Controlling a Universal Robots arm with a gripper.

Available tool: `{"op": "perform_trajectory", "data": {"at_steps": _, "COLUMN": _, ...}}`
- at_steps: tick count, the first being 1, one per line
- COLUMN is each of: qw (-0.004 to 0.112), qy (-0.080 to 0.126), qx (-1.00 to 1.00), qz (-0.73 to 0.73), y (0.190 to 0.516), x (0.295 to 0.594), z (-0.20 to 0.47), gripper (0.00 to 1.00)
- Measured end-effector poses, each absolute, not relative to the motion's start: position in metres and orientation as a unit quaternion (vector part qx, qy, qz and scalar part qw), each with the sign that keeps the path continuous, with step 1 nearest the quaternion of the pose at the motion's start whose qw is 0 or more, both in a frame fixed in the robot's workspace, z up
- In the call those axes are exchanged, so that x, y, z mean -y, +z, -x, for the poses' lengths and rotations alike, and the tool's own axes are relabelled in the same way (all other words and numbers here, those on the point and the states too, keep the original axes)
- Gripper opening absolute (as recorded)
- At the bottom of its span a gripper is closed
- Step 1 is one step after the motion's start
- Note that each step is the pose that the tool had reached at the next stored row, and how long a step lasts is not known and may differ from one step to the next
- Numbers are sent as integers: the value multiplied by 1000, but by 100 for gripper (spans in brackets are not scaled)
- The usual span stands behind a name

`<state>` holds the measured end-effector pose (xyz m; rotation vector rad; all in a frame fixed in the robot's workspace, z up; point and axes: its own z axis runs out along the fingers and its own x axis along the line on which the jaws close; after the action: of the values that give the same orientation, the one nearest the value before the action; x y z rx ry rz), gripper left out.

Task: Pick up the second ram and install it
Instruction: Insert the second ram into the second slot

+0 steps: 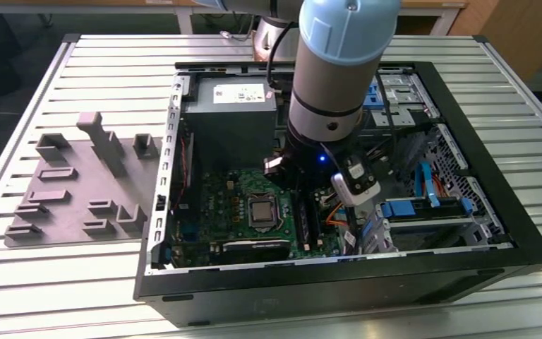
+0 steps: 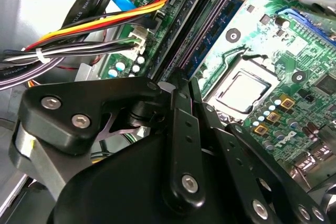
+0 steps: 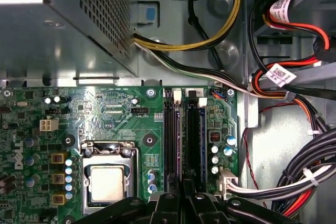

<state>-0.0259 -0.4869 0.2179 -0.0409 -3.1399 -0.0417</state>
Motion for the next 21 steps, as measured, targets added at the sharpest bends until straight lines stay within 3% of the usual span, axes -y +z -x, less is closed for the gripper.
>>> {"op": "perform_trajectory", "data": {"at_steps": 21, "qw": 1, "qy": -17, "qx": 1000, "qz": 13, "y": 214, "x": 487, "z": 26, "gripper": 14}}
